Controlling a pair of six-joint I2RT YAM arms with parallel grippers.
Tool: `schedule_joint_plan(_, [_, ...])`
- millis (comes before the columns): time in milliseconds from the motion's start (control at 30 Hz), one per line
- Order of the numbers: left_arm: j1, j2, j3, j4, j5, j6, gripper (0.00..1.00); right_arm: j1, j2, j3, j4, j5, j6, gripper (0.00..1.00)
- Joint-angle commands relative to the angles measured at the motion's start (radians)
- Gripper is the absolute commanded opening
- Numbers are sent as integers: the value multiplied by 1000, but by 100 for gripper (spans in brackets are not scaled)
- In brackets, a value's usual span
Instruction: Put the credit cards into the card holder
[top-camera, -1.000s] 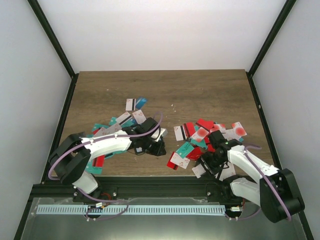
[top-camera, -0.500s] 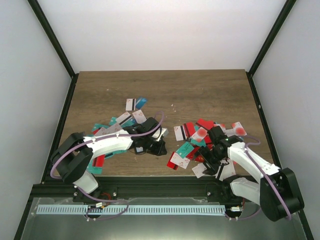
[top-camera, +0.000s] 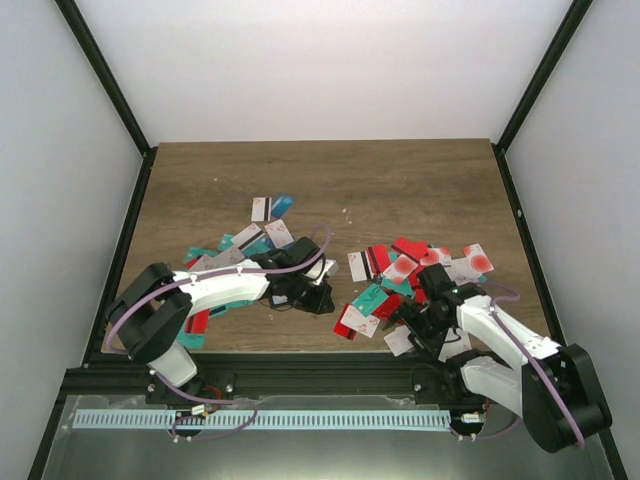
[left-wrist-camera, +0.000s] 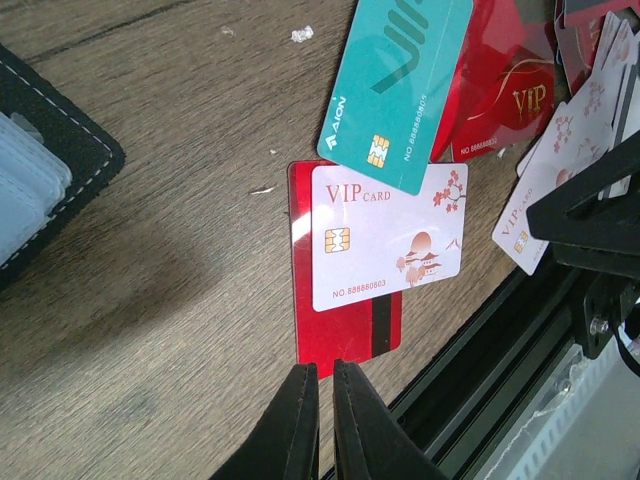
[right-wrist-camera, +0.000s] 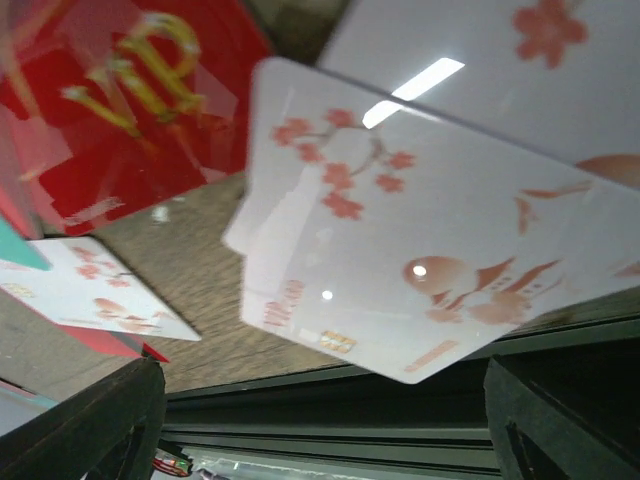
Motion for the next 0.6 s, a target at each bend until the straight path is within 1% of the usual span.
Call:
schedule_joint_plan(0, [-11, 17, 20, 10, 15, -3, 8, -3, -25, -47, 44, -25, 22, 90])
schedule_joint_plan(167, [-13, 24, 23, -2, 17, 0, 7, -3, -41, -110, 141, 3, 40, 90])
schedule_joint_plan(233, [-13, 26, 27, -8, 16, 3, 7, -3, -43, -136, 179, 14, 47, 87])
schedule_joint_plan(333, [-15, 29, 35, -20, 13, 9, 7, -3, -40, -163, 216, 36, 50, 78])
schedule_joint_plan(433, [-14, 30, 41, -27, 10, 14, 7, -3, -38, -179, 239, 53, 48, 62])
schedule_joint_plan(567, [-15, 31, 42, -29, 7, 14, 7, -3, -37, -181, 241, 48, 39, 50])
